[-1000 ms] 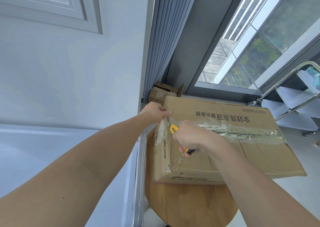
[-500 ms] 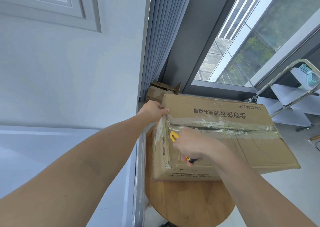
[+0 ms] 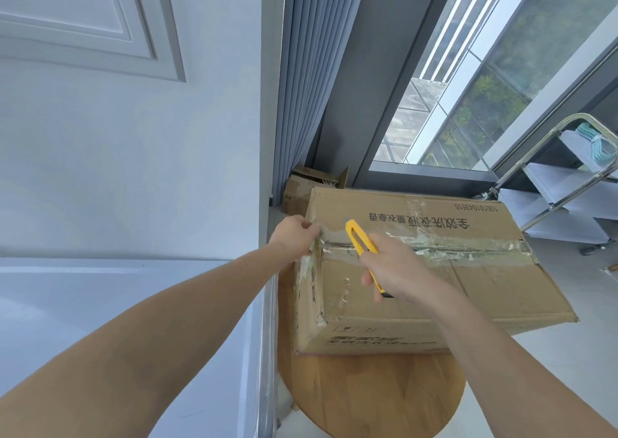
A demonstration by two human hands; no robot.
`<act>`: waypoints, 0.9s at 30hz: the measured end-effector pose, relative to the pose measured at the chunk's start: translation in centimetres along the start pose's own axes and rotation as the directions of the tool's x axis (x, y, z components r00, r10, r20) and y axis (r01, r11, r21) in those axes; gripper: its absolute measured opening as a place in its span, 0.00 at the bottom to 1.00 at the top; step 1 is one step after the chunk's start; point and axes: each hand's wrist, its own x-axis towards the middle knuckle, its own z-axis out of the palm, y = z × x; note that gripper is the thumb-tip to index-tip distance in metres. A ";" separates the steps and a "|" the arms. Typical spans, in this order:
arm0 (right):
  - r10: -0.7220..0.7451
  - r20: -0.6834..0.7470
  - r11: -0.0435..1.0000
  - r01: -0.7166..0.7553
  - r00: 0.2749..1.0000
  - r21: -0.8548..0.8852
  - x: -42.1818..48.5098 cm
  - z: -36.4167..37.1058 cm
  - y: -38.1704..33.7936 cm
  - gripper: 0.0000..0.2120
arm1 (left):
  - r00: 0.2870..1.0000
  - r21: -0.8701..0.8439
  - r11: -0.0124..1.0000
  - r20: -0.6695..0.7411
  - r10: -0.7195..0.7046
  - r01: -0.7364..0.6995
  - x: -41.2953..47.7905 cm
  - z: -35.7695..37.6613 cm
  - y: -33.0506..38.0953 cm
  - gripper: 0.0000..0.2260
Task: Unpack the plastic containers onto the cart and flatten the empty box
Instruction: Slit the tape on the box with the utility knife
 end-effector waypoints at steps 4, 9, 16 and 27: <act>-0.078 0.023 0.996 0.079 0.997 -0.049 0.8 0.2 1.4 0.08 | 0.999 0.034 0.999 -0.028 0.034 -0.033 -2.0 0.6 -0.8 0.08; -0.164 0.076 0.980 0.172 0.983 -0.105 3.1 -0.9 3.5 0.15 | 0.999 0.130 0.991 -0.050 0.019 -0.012 -4.7 1.8 -1.2 0.13; -0.371 0.218 0.878 0.418 0.903 -0.235 6.4 -1.8 6.3 0.11 | 0.945 0.301 0.938 -0.319 -0.069 0.170 -7.1 4.7 1.2 0.09; -0.564 0.358 0.611 0.667 0.745 -0.427 10.1 -4.4 6.1 0.11 | 0.823 0.232 0.897 -0.528 -0.209 0.376 -7.7 7.0 3.4 0.09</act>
